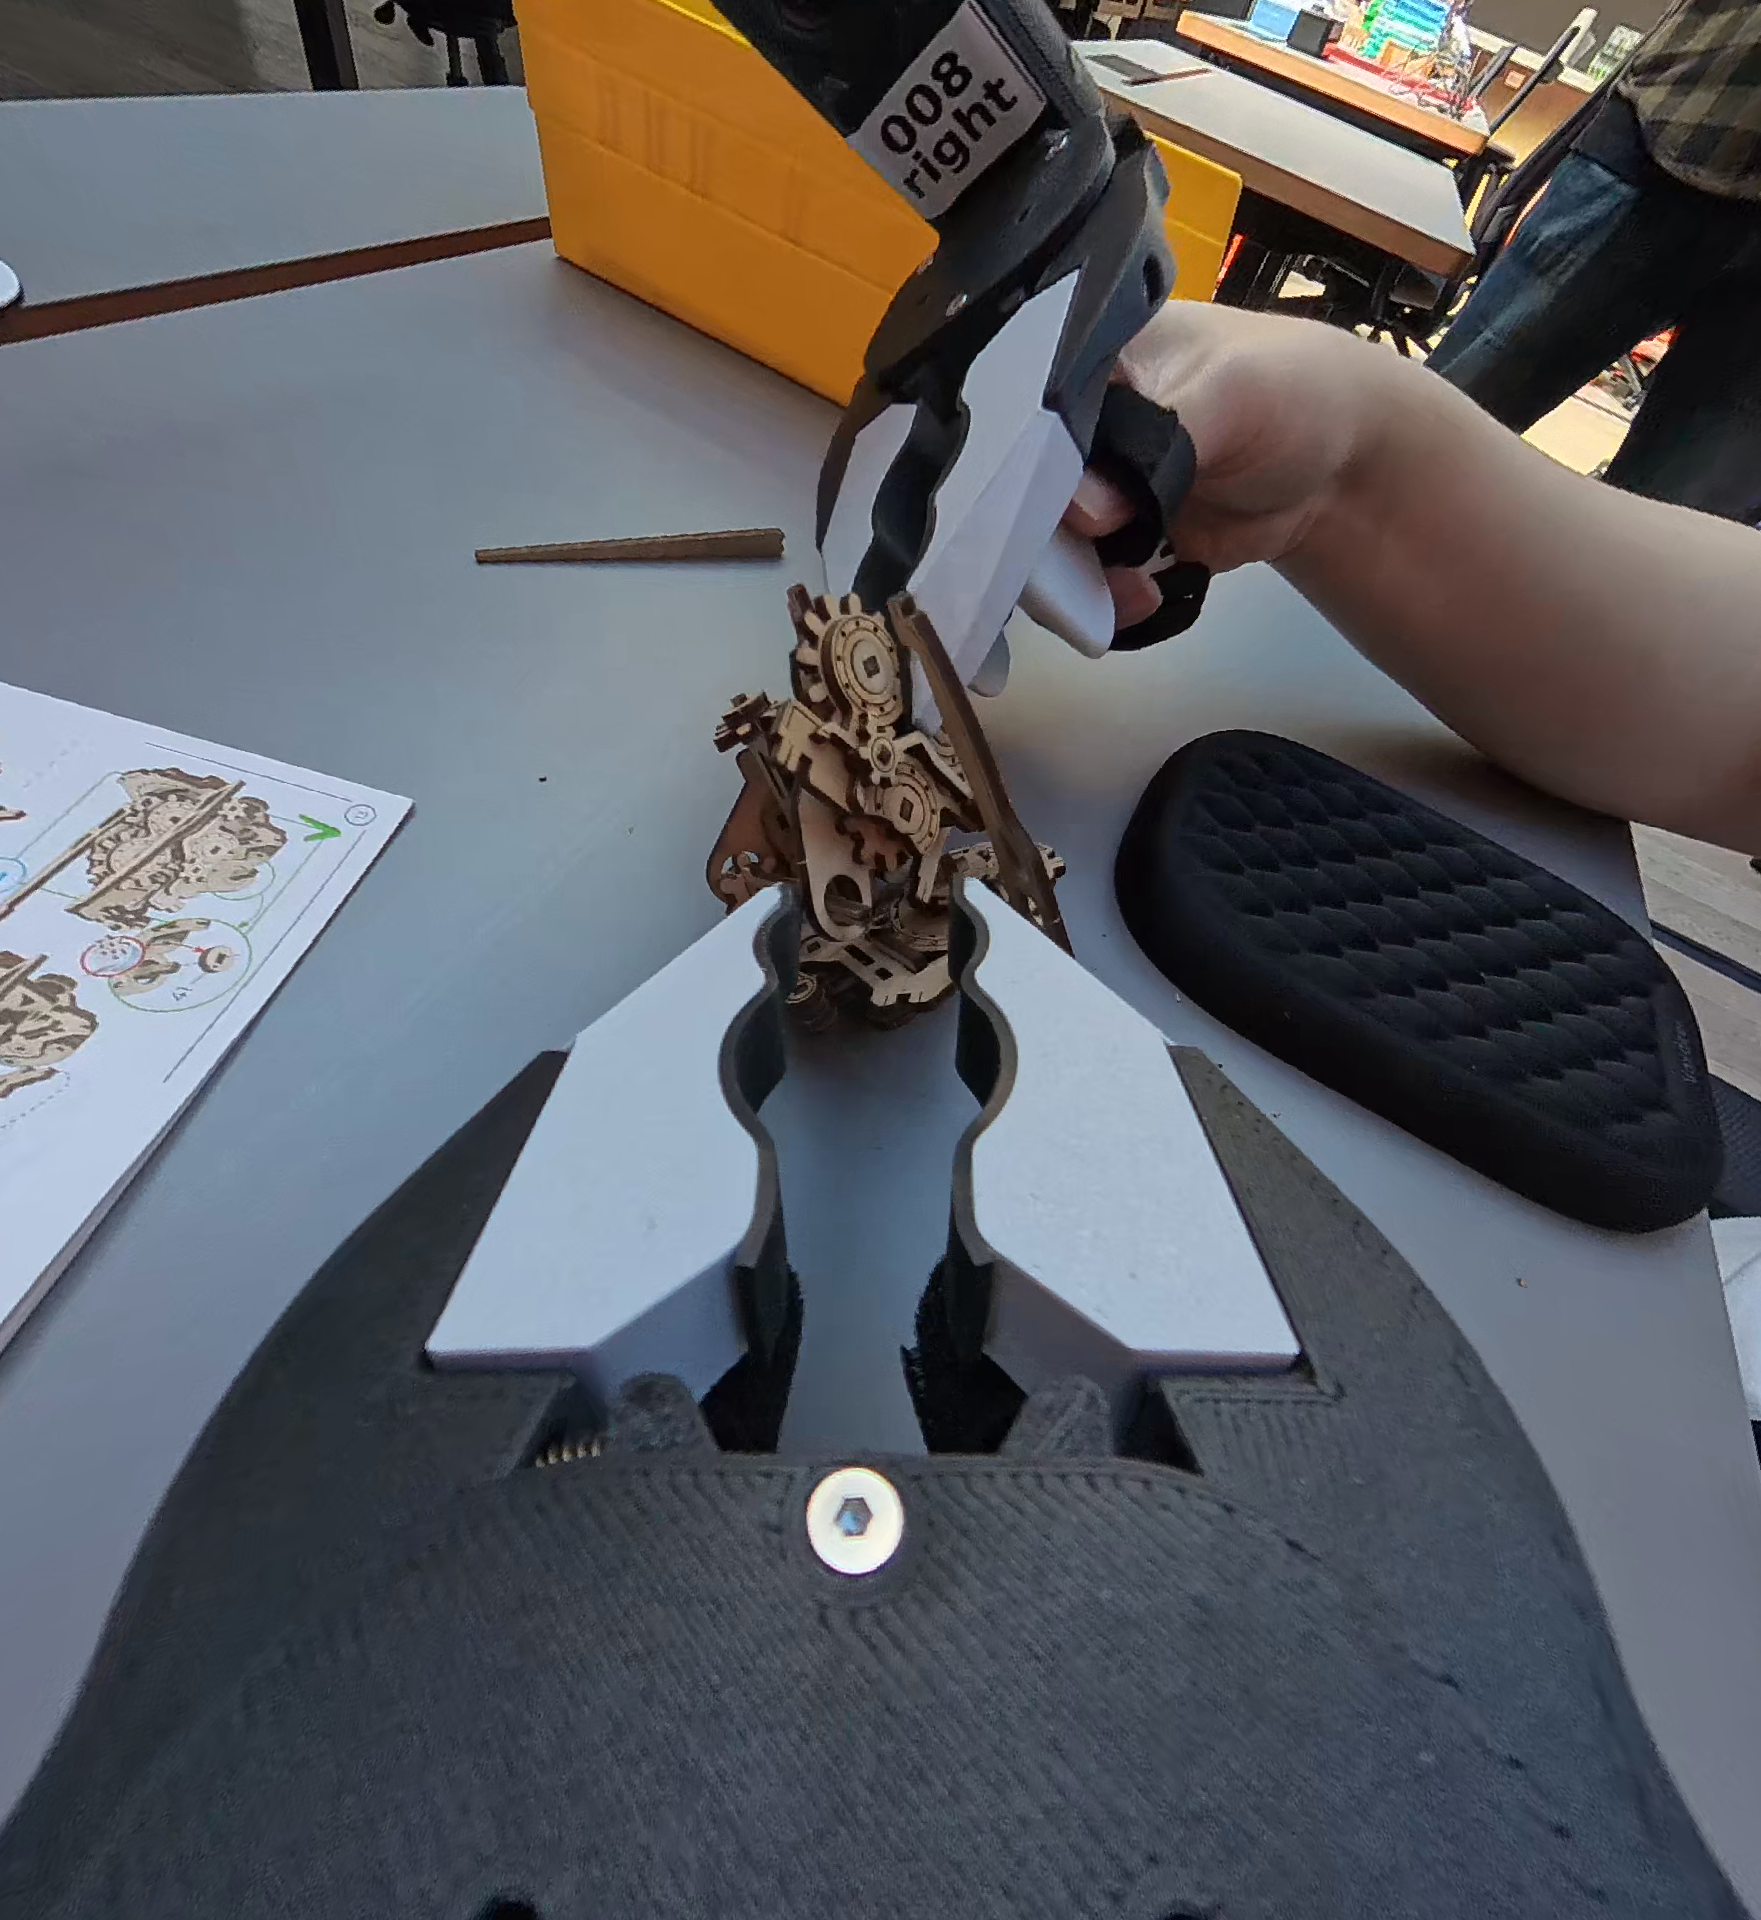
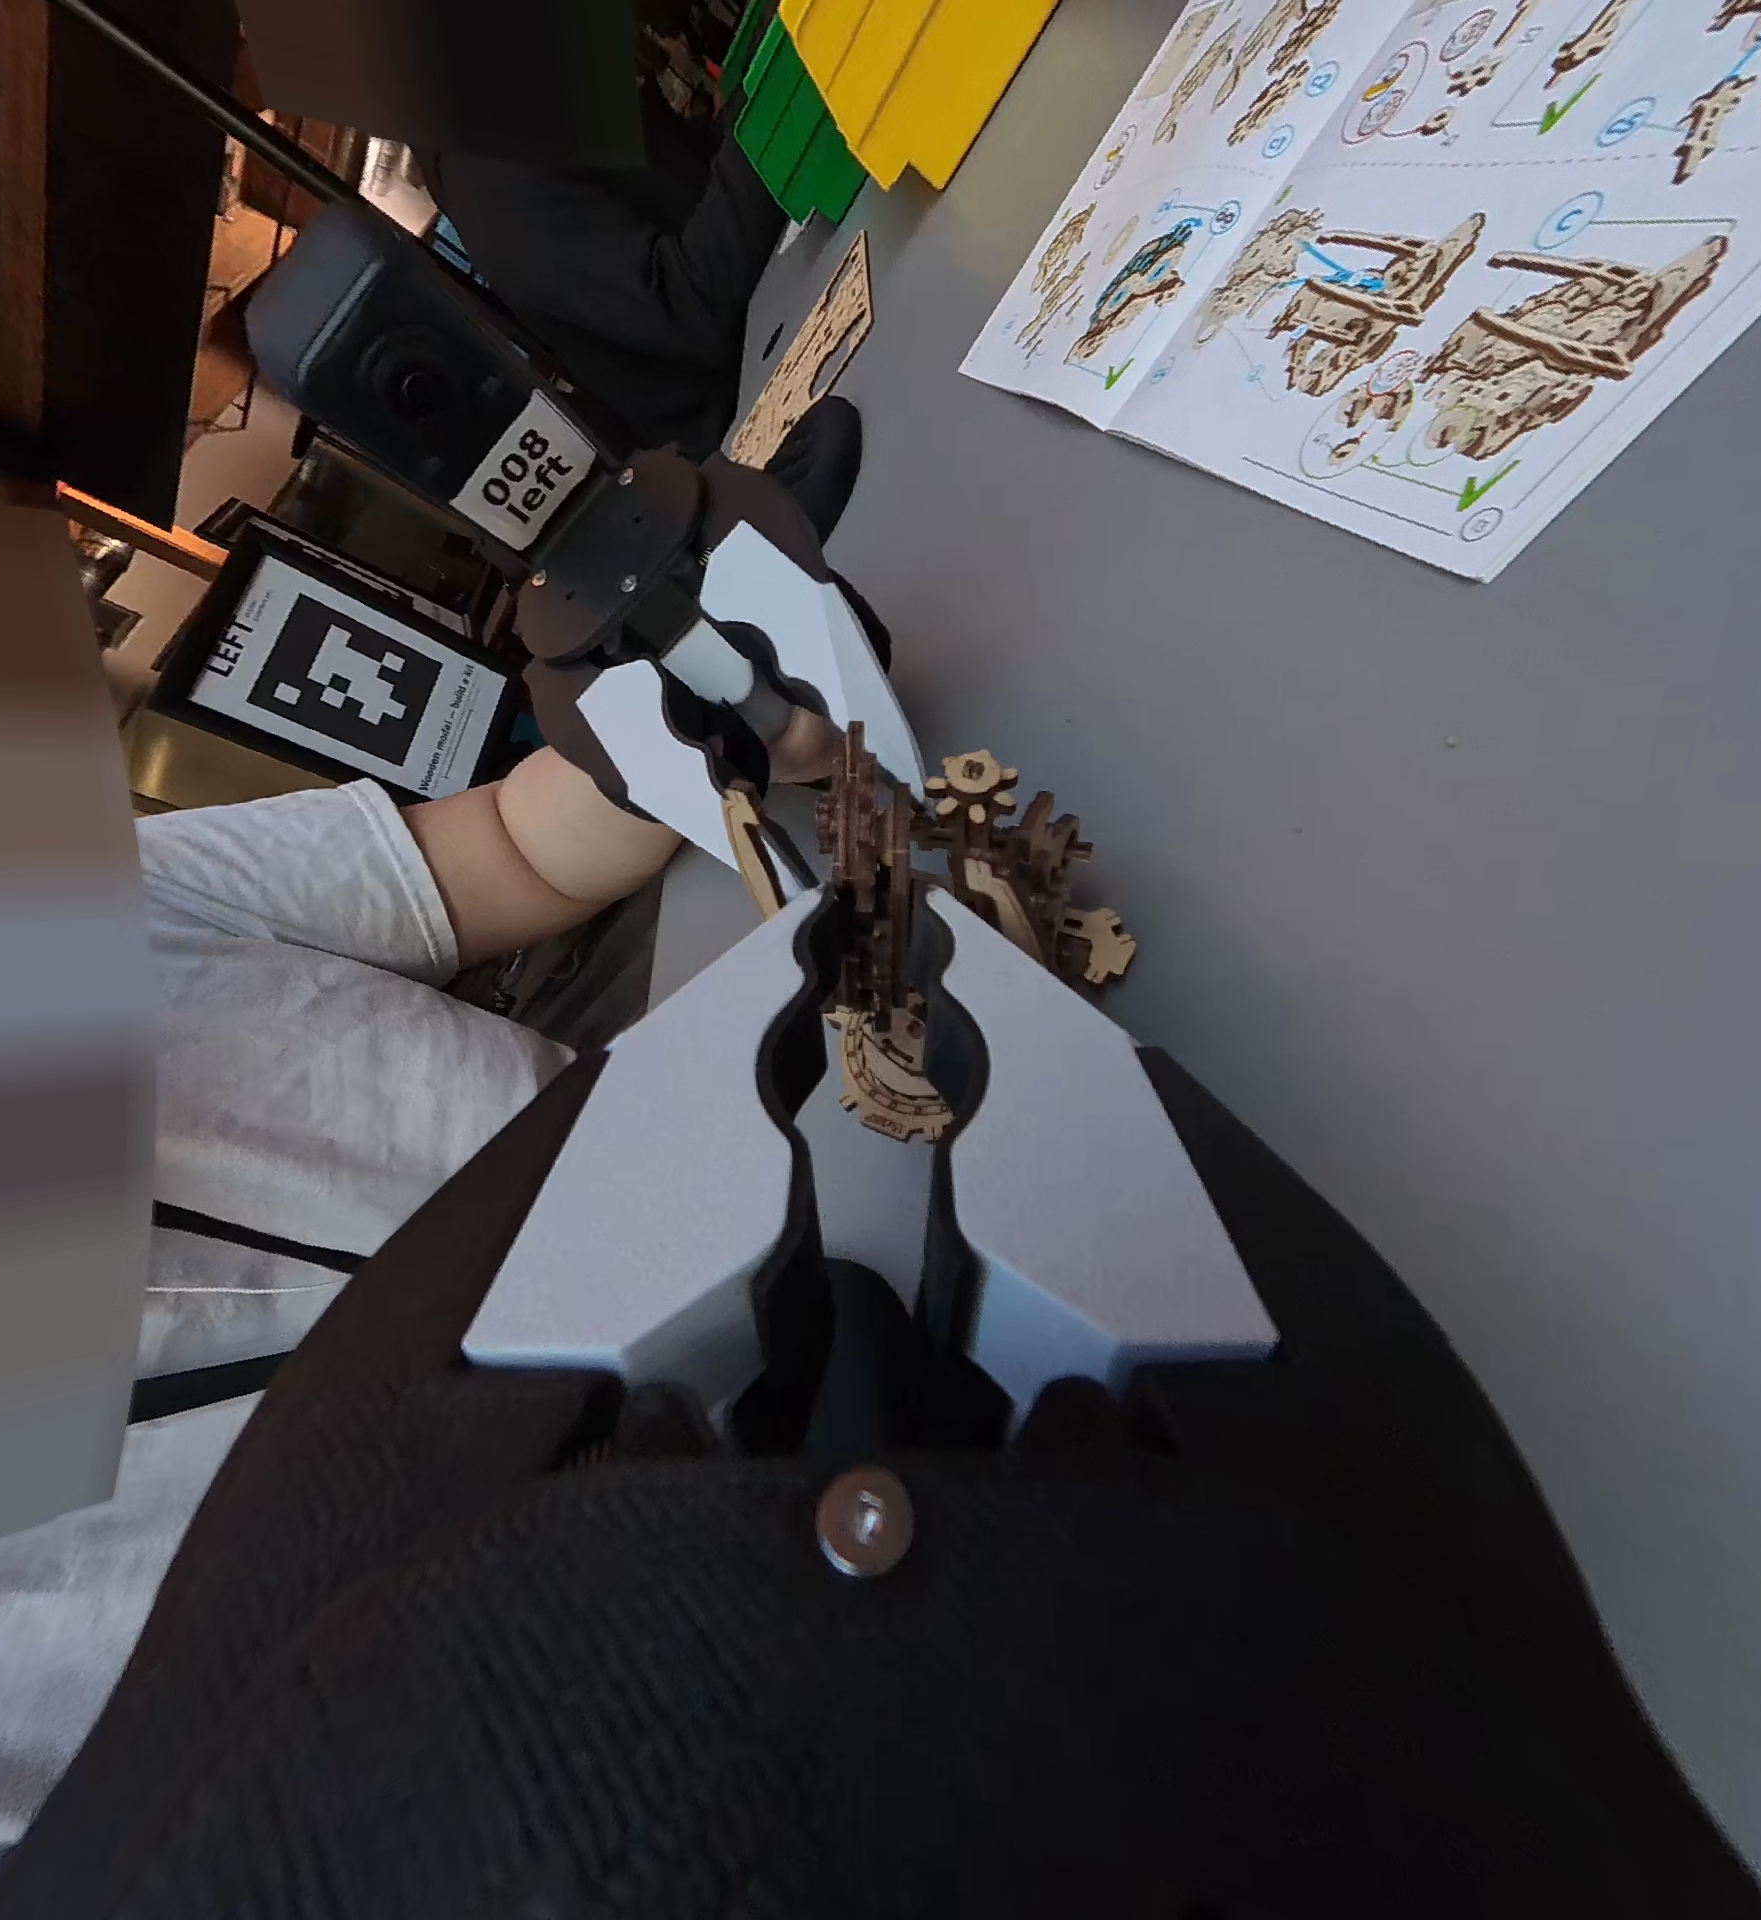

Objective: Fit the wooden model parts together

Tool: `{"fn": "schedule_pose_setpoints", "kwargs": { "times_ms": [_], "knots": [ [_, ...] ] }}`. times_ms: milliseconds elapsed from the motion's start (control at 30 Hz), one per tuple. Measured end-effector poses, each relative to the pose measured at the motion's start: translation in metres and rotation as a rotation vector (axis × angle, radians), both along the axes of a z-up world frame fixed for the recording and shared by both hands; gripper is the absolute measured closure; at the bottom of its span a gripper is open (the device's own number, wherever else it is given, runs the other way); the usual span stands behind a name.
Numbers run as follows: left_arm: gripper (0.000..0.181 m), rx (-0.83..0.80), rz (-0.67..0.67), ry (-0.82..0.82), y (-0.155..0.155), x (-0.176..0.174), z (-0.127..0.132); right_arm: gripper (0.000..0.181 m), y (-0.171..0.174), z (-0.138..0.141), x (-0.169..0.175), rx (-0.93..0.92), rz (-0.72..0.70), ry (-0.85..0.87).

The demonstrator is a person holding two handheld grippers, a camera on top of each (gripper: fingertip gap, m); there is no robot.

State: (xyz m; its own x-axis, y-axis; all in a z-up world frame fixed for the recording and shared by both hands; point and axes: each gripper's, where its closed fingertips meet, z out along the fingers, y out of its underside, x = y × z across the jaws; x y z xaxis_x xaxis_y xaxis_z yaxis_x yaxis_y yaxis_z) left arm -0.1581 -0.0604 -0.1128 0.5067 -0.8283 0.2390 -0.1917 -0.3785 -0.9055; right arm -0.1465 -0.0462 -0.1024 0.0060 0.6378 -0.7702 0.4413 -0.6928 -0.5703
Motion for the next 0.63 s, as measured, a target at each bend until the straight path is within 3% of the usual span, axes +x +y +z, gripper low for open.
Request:
{"fn": "schedule_pose_setpoints", "kwargs": {
  "times_ms": [200, 467, 633],
  "knots": [
    [0.152, -0.008, 0.033, 0.139, 0.000, -0.011, -0.016, 0.170, -0.001, 0.001, -0.002, 0.048, -0.042, -0.007],
    [0.154, -0.077, -0.036, 0.066, -0.019, -0.007, -0.013, 0.170, -0.008, -0.004, -0.004, 0.065, -0.116, -0.027],
    [0.153, 0.042, -0.014, 0.197, -0.016, -0.013, -0.022, 0.170, -0.007, -0.006, -0.004, 0.029, -0.150, -0.004]
  ]
}}
